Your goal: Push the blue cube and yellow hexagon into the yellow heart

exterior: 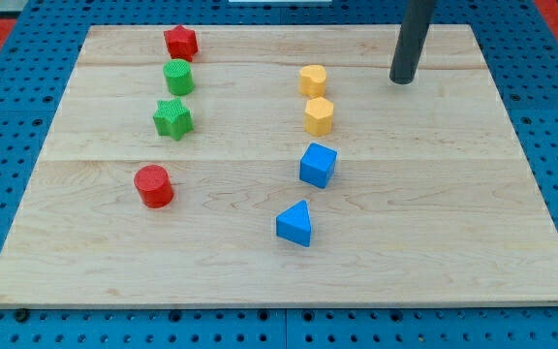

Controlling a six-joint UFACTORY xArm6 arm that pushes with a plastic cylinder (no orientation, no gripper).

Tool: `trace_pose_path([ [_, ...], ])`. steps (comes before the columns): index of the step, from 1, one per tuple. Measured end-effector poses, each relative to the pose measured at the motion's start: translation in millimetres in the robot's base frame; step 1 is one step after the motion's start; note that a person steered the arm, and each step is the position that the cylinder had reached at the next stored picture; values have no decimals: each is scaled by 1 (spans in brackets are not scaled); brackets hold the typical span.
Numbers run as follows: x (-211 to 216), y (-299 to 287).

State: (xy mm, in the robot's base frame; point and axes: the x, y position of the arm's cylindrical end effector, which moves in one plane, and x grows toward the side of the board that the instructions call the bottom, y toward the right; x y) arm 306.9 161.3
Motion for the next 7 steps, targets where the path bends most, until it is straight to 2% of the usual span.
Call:
trace_pose_path([
  [1, 6, 0],
  [2, 44, 5],
  [3, 62, -24],
  [4, 63, -13],
  [5, 93, -33],
  [7, 99, -112],
])
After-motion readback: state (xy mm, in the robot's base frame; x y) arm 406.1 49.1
